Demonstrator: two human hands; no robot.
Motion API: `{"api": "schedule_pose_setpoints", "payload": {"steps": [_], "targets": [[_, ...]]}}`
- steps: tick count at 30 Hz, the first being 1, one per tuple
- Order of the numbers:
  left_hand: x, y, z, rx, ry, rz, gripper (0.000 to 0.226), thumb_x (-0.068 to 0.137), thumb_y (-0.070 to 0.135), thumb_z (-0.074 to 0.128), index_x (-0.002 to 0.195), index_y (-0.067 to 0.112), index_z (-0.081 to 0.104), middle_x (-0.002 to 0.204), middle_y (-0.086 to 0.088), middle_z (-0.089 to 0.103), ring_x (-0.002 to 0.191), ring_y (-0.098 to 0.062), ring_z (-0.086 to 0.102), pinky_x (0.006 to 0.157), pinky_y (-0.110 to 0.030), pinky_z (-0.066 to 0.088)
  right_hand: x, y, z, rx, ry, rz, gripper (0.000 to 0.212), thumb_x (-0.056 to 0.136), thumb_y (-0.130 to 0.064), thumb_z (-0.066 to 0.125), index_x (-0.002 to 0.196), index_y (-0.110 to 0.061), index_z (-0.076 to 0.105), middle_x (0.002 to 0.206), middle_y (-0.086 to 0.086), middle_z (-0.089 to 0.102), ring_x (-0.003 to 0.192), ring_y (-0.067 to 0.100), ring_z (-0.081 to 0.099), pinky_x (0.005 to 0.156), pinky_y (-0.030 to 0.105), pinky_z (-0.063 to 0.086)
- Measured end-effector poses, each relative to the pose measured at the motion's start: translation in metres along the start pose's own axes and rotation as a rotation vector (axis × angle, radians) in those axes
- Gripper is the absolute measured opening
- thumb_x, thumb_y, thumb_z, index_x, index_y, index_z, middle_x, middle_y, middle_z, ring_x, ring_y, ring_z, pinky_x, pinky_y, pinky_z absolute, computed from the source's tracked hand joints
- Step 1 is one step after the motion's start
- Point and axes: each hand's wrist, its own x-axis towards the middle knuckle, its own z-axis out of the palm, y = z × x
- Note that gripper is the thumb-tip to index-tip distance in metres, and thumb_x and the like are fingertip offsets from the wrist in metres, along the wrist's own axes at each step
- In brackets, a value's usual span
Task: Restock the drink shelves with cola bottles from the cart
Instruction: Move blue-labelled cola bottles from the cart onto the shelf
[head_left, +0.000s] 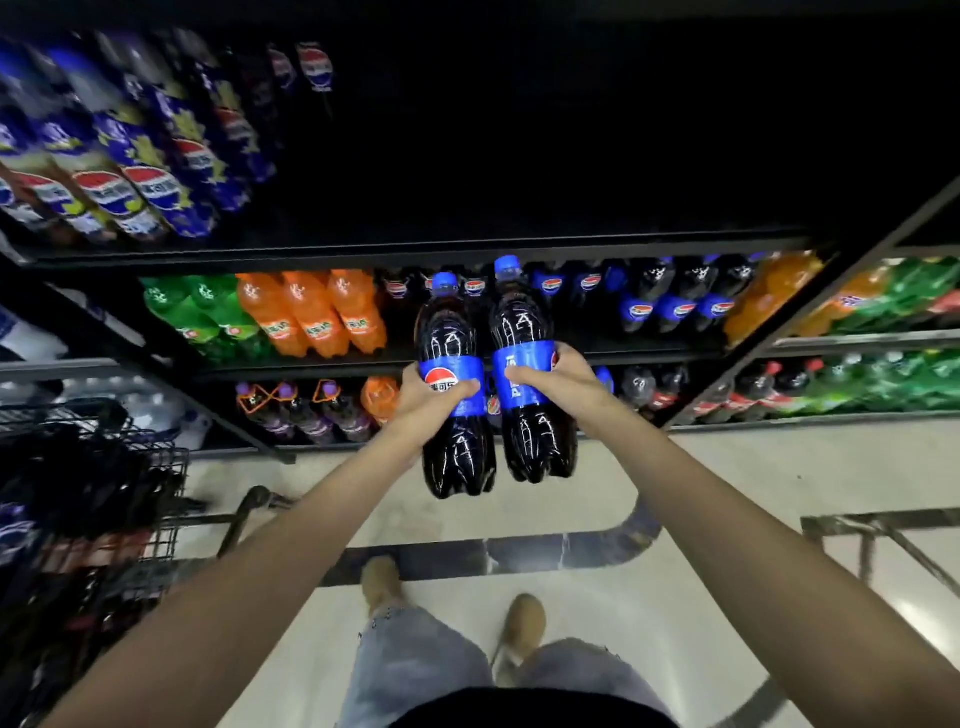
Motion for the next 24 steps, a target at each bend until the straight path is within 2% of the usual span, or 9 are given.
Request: {"api": "schedule_pose_setpoints", "payload": {"steps": [2, 4, 7, 9, 11, 13, 17, 19, 24], "targets": [[0.007, -0.003, 0.028, 0.056, -0.033, -0.026, 0.067, 0.075, 0.019, 0.08, 0.128, 0.01, 0.04, 0.096, 0.004, 0.058, 0.08, -0.008, 0.059, 0.07, -0.02, 0.047, 0.005, 0.014, -0.024, -0.028, 0.054, 0.006, 0.027, 0.076, -0.011, 0.08, 0.092, -0.017, 0.059, 0.079, -0.008, 0.066, 0.058, -0.005, 0.063, 0.052, 0.01, 0.046], [0.017, -0.007, 0.054, 0.1, -0.069, -0.039, 0.066, 0.074, 0.019, 0.081, 0.125, 0.012, 0.039, 0.093, 0.006, 0.056, 0.077, -0.004, 0.057, 0.061, -0.014, 0.045, 0.013, 0.028, -0.043, -0.061, 0.075, 0.005, 0.025, 0.076, -0.005, 0.079, 0.082, -0.02, 0.06, 0.078, -0.003, 0.068, 0.06, -0.004, 0.064, 0.06, 0.016, 0.05], [0.037, -0.014, 0.089, 0.168, -0.107, -0.046, 0.059, 0.073, 0.02, 0.081, 0.113, 0.016, 0.038, 0.09, 0.007, 0.055, 0.074, -0.001, 0.055, 0.05, -0.007, 0.042, 0.03, 0.048, -0.067, -0.111, 0.132, 0.056, 0.027, 0.074, -0.011, 0.08, 0.096, -0.011, 0.064, 0.096, 0.009, 0.071, 0.085, 0.017, 0.068, 0.086, 0.036, 0.055], [0.053, -0.018, 0.109, 0.221, -0.128, -0.067, 0.062, 0.072, 0.026, 0.082, 0.113, 0.017, 0.037, 0.094, 0.005, 0.056, 0.08, -0.007, 0.059, 0.063, -0.014, 0.048, 0.044, 0.059, -0.081, -0.176, 0.166, 0.11, 0.044, 0.072, -0.02, 0.082, 0.109, -0.007, 0.061, 0.102, 0.009, 0.07, 0.094, 0.023, 0.067, 0.091, 0.039, 0.052], [0.074, -0.024, 0.13, 0.25, -0.147, -0.074, 0.067, 0.071, 0.026, 0.082, 0.12, 0.013, 0.038, 0.104, -0.001, 0.058, 0.091, -0.016, 0.06, 0.078, -0.027, 0.05, 0.061, 0.069, -0.093, -0.216, 0.203, 0.144, 0.053, 0.072, -0.026, 0.082, 0.116, -0.008, 0.058, 0.104, 0.005, 0.069, 0.096, 0.021, 0.065, 0.088, 0.033, 0.05], [0.094, -0.03, 0.151, 0.28, -0.151, -0.058, 0.07, 0.071, 0.027, 0.082, 0.123, 0.011, 0.038, 0.107, -0.003, 0.059, 0.092, -0.019, 0.06, 0.081, -0.03, 0.048, 0.08, 0.078, -0.104, -0.239, 0.251, 0.159, 0.058, 0.072, -0.028, 0.082, 0.119, -0.008, 0.053, 0.103, 0.002, 0.066, 0.093, 0.018, 0.062, 0.08, 0.026, 0.045], [0.135, -0.039, 0.185, 0.336, -0.13, -0.008, 0.076, 0.069, 0.034, 0.082, 0.126, 0.015, 0.035, 0.105, 0.0, 0.058, 0.094, -0.022, 0.061, 0.085, -0.032, 0.049, 0.125, 0.094, -0.122, -0.279, 0.303, 0.115, 0.055, 0.07, -0.025, 0.083, 0.113, -0.006, 0.055, 0.102, 0.008, 0.068, 0.093, 0.024, 0.065, 0.086, 0.036, 0.051], [0.154, -0.042, 0.201, 0.346, -0.123, 0.019, 0.079, 0.068, 0.037, 0.081, 0.128, 0.017, 0.033, 0.103, 0.002, 0.058, 0.092, -0.021, 0.061, 0.083, -0.032, 0.049, 0.146, 0.099, -0.129, -0.281, 0.339, 0.068, 0.056, 0.069, -0.025, 0.083, 0.112, -0.007, 0.052, 0.103, 0.007, 0.066, 0.094, 0.023, 0.064, 0.088, 0.038, 0.051], [0.19, -0.057, 0.232, 0.241, -0.094, 0.06, 0.075, 0.067, 0.035, 0.08, 0.124, 0.027, 0.031, 0.099, 0.01, 0.059, 0.084, -0.004, 0.061, 0.064, -0.016, 0.043, 0.195, 0.121, -0.141, -0.264, 0.391, -0.041, 0.06, 0.07, -0.029, 0.084, 0.115, -0.014, 0.048, 0.106, 0.0, 0.063, 0.098, 0.02, 0.062, 0.087, 0.034, 0.049]]}}
